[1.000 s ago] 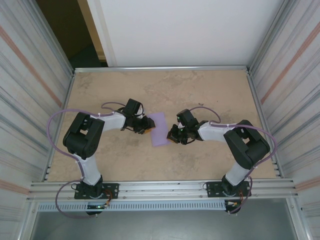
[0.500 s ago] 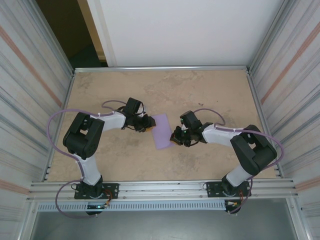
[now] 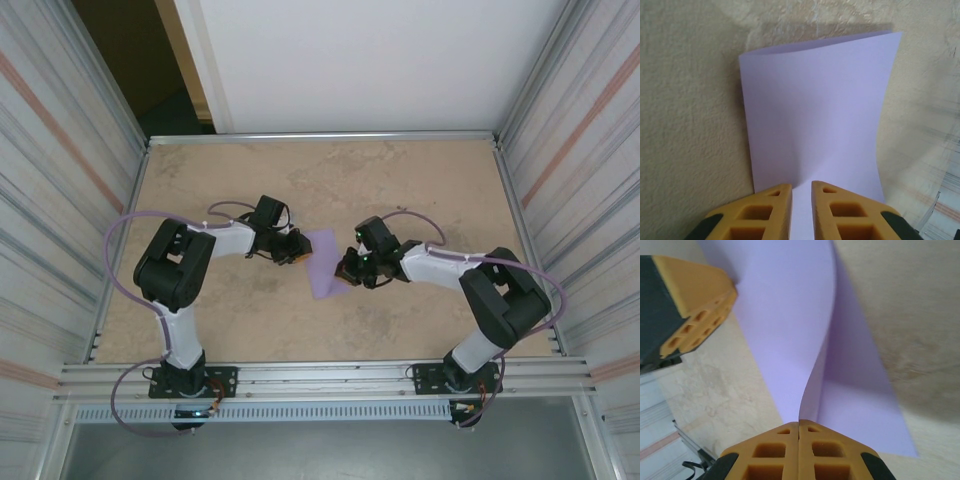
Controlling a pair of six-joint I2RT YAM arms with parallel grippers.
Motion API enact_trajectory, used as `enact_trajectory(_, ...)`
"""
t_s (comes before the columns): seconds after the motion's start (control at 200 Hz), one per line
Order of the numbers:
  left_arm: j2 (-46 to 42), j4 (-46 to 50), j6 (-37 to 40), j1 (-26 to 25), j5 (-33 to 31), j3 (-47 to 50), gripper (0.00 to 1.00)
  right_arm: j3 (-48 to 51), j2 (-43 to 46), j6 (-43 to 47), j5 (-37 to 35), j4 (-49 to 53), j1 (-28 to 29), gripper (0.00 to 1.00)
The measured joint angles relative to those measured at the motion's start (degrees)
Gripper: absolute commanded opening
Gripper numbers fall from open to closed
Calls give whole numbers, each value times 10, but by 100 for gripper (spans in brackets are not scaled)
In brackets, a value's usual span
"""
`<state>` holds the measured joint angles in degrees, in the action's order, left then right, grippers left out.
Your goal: Fold a paper plane with a square sheet of paper (pick it up from the middle)
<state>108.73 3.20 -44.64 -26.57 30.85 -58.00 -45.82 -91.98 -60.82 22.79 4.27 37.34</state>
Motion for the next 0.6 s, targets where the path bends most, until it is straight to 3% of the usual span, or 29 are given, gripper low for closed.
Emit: enact_trajectory(0.601, 0, 4, 9, 0, -3, 0, 15, -87, -117, 0, 9, -38, 20, 0)
